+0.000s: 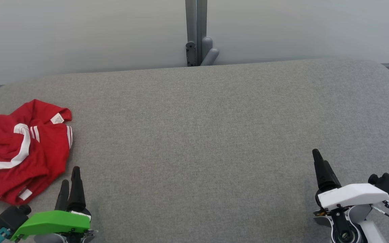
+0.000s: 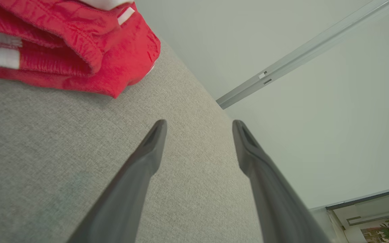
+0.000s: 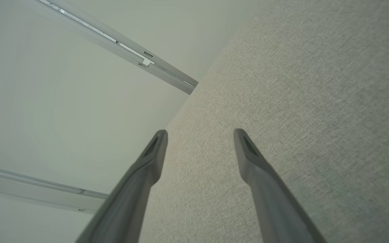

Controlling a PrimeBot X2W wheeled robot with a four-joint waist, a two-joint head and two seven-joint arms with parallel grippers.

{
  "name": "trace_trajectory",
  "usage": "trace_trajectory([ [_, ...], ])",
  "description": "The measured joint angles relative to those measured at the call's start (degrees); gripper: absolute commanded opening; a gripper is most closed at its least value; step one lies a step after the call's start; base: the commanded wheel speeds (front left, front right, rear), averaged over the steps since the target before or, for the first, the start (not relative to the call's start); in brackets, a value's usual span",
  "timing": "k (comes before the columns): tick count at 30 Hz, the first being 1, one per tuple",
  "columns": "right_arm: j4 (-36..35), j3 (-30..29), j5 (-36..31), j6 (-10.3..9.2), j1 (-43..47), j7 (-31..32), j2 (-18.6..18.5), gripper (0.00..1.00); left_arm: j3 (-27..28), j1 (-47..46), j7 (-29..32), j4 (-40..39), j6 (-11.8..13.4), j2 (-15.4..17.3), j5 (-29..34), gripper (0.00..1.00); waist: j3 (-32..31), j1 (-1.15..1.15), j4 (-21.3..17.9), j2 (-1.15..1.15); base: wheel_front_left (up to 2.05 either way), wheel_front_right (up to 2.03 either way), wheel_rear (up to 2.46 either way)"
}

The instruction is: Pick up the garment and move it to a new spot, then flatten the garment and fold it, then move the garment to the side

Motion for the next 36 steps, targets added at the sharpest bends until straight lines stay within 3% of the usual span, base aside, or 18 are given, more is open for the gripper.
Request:
trace_trajectory([
  [36, 1.40, 1.38, -27.99, 0.01, -1.77, -5.88, -0.43, 1.00, -2.53, -0.38, -5.87, 0.77, 1.77, 0.10, 28.15, 1.00, 0.43, 0.00, -0.13, 0.00, 0.00, 0.00, 0.00],
])
